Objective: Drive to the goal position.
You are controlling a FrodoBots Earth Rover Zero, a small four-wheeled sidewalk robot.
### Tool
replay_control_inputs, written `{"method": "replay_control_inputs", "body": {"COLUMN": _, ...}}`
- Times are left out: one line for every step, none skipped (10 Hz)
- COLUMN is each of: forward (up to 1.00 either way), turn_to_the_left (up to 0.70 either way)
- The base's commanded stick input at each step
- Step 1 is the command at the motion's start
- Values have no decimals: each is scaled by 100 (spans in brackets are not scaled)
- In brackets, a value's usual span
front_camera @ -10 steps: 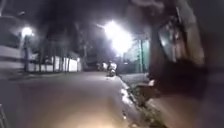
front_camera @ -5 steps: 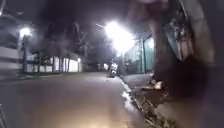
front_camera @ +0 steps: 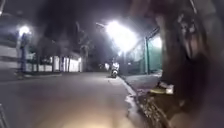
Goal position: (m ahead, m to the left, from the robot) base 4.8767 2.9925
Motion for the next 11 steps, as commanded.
{"method": "replay_control_inputs", "body": {"forward": 70, "turn_to_the_left": 0}}
{"method": "replay_control_inputs", "body": {"forward": 70, "turn_to_the_left": 0}}
{"method": "replay_control_inputs", "body": {"forward": 70, "turn_to_the_left": 0}}
{"method": "replay_control_inputs", "body": {"forward": 70, "turn_to_the_left": 0}}
{"method": "replay_control_inputs", "body": {"forward": 70, "turn_to_the_left": 0}}
{"method": "replay_control_inputs", "body": {"forward": 70, "turn_to_the_left": 0}}
{"method": "replay_control_inputs", "body": {"forward": 70, "turn_to_the_left": 0}}
{"method": "replay_control_inputs", "body": {"forward": 70, "turn_to_the_left": 0}}
{"method": "replay_control_inputs", "body": {"forward": 70, "turn_to_the_left": 0}}
{"method": "replay_control_inputs", "body": {"forward": 70, "turn_to_the_left": 0}}
{"method": "replay_control_inputs", "body": {"forward": 70, "turn_to_the_left": 0}}
